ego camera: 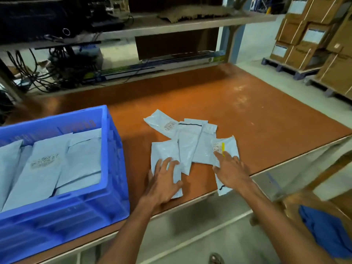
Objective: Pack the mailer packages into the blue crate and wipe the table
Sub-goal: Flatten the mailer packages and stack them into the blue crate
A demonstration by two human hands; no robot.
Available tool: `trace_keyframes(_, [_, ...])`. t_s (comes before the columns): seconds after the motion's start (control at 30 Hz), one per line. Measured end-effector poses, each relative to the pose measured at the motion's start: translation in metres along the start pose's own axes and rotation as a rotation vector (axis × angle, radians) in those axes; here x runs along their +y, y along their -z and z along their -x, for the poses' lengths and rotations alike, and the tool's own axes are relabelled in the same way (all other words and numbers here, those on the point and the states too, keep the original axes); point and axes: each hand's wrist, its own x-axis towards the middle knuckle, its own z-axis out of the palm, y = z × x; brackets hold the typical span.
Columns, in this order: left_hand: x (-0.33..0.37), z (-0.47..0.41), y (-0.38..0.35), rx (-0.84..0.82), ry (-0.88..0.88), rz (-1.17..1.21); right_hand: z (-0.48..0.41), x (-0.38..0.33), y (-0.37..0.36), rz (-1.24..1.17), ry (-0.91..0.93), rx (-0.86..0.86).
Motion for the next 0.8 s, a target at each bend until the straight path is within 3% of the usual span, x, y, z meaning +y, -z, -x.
trace_keyframes(0.2, [0.003,0.007,-0.002,0.089,0.039,-0.089,0.010,0.007,0.004,0.002,0.020,0.179])
trace_keyframes(0.3, [0.007,-0.001,0.001,-0.015,0.149,-0.048,-0.007,0.007,0.010,-0.031,0.063,0.172])
trace_keyframes(0.4, [0.010,-0.001,-0.002,-0.131,0.164,-0.101,-0.017,0.014,-0.004,0.005,0.032,0.061])
trace_keyframes(0.67, [0.016,0.014,-0.021,0.036,0.126,-0.206,-0.028,0.030,-0.041,0.033,0.069,0.165])
trace_keyframes(0.8, [0.020,0.011,-0.025,0.015,0.154,-0.243,-0.033,0.036,-0.045,0.017,0.102,0.184])
